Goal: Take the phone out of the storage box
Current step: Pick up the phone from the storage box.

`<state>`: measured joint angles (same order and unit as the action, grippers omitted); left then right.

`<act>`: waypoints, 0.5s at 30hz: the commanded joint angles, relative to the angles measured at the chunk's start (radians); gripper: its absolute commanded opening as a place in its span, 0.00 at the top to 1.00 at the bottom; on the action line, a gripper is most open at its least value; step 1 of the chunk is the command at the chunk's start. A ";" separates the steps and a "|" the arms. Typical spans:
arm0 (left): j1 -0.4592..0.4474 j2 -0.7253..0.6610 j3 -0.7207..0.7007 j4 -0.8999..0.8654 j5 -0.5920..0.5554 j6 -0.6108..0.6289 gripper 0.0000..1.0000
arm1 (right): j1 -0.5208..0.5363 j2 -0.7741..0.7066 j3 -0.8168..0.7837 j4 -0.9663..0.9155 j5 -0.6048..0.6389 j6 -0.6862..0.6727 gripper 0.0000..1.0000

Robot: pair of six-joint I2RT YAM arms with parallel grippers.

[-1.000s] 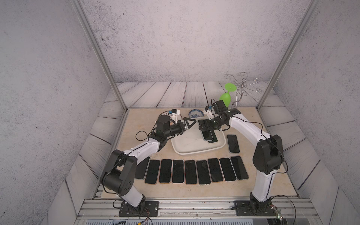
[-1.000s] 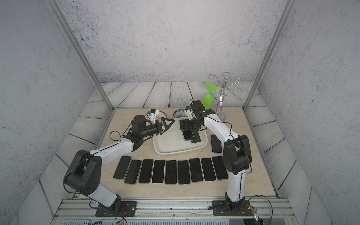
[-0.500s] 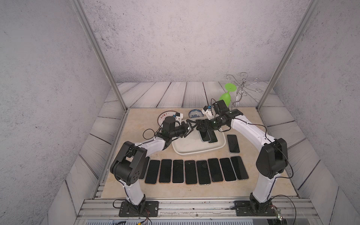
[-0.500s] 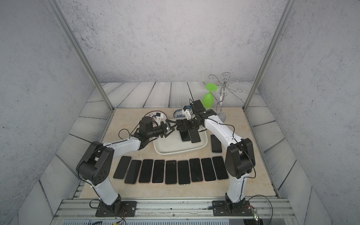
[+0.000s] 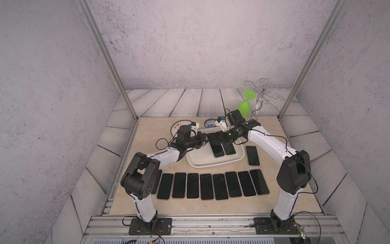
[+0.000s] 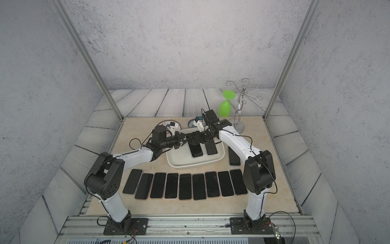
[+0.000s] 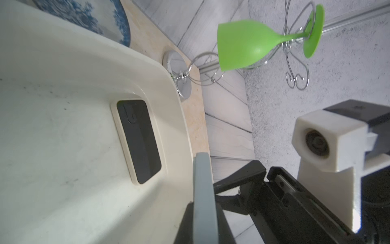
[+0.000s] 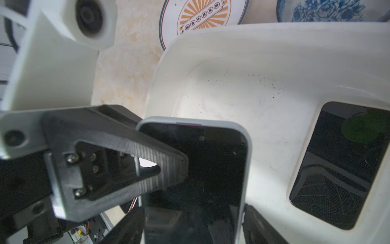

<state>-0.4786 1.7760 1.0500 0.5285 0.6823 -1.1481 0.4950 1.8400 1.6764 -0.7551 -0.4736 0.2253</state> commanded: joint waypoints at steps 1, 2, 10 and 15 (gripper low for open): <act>0.020 -0.027 0.003 0.081 0.107 -0.008 0.99 | -0.002 -0.049 0.018 -0.035 -0.106 -0.067 0.15; 0.033 -0.041 -0.008 0.101 0.140 -0.006 0.99 | -0.012 -0.055 0.004 -0.035 -0.161 -0.088 0.12; 0.072 -0.149 -0.101 0.241 0.267 -0.013 1.00 | -0.091 -0.062 -0.140 0.190 -0.770 -0.030 0.17; 0.071 -0.118 -0.118 0.398 0.276 -0.118 1.00 | -0.075 -0.064 -0.240 0.485 -0.866 0.173 0.35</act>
<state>-0.4026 1.6581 0.9428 0.7593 0.8646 -1.1458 0.4011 1.7939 1.4578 -0.4595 -1.1755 0.2813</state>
